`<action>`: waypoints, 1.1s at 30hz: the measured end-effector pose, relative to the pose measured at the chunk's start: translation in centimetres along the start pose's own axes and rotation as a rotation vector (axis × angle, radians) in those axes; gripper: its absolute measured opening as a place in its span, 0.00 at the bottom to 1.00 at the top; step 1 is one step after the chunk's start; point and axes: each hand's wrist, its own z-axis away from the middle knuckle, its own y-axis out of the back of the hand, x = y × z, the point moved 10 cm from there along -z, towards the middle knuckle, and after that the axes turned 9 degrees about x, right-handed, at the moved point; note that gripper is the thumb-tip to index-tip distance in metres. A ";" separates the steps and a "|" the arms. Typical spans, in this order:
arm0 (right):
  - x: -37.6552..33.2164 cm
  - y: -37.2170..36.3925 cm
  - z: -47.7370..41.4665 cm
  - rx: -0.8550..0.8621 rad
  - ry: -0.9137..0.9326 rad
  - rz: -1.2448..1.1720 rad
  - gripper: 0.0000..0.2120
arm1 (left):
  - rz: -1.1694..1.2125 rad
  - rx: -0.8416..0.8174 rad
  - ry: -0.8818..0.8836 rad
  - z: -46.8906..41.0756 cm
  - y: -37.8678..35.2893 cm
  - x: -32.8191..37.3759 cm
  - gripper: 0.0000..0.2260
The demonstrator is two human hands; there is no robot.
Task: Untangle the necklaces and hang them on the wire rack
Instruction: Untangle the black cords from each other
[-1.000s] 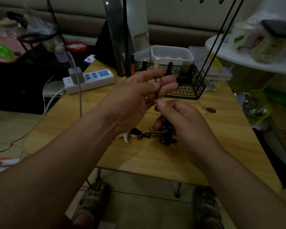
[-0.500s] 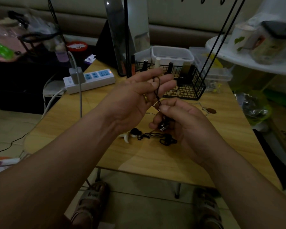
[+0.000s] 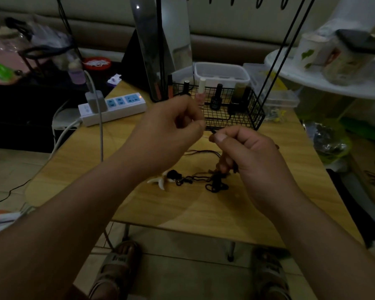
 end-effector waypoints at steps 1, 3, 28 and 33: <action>-0.1 0.1 -0.1 0.013 0.010 0.015 0.06 | 0.015 -0.040 -0.011 0.3 -0.3 0.3 0.01; -0.1 0.4 -0.2 0.032 0.026 0.046 0.06 | 0.003 -0.083 -0.047 0.8 -0.6 0.7 0.02; -2.9 1.2 0.6 0.158 0.412 0.447 0.01 | -0.054 -0.208 -0.050 1.0 -2.4 -0.2 0.06; -3.4 1.0 0.8 0.200 0.493 0.511 0.02 | -0.053 -0.193 -0.042 0.9 -2.5 -0.1 0.07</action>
